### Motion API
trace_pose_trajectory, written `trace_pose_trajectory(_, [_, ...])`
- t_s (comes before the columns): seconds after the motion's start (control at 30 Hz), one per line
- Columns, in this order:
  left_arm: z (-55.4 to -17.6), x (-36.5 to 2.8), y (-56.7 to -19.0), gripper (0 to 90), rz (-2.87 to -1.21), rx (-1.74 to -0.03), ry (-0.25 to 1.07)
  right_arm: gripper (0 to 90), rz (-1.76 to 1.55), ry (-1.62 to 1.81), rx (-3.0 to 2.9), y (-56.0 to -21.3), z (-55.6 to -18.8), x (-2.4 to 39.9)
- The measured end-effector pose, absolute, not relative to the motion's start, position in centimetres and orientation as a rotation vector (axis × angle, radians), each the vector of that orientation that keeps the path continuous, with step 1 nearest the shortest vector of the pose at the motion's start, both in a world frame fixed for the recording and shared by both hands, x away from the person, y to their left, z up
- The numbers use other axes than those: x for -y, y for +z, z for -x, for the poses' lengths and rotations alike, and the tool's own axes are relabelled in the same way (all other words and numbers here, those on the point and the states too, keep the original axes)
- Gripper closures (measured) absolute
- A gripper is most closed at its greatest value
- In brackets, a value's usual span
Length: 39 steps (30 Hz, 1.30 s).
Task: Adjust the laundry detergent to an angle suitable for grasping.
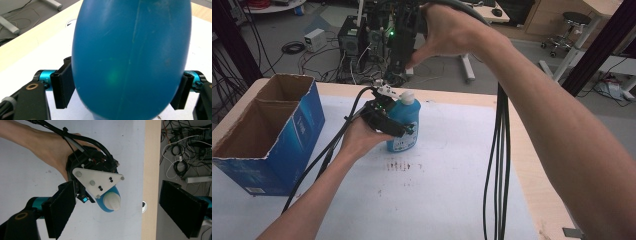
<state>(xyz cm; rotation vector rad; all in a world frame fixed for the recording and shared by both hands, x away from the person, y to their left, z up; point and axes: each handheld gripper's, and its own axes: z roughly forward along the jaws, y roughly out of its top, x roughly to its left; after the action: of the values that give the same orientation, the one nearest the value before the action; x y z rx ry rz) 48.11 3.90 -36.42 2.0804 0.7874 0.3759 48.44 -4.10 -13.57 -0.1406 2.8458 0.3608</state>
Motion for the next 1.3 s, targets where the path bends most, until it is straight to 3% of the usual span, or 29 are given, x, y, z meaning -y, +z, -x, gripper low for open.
trace_pose_trajectory(1.3, [-48.05, -3.53, -36.61, 43.7, -2.078, -0.733, 0.404, 13.3, 0.139, 0.347, -2.827, -13.69, -48.49, 3.92])
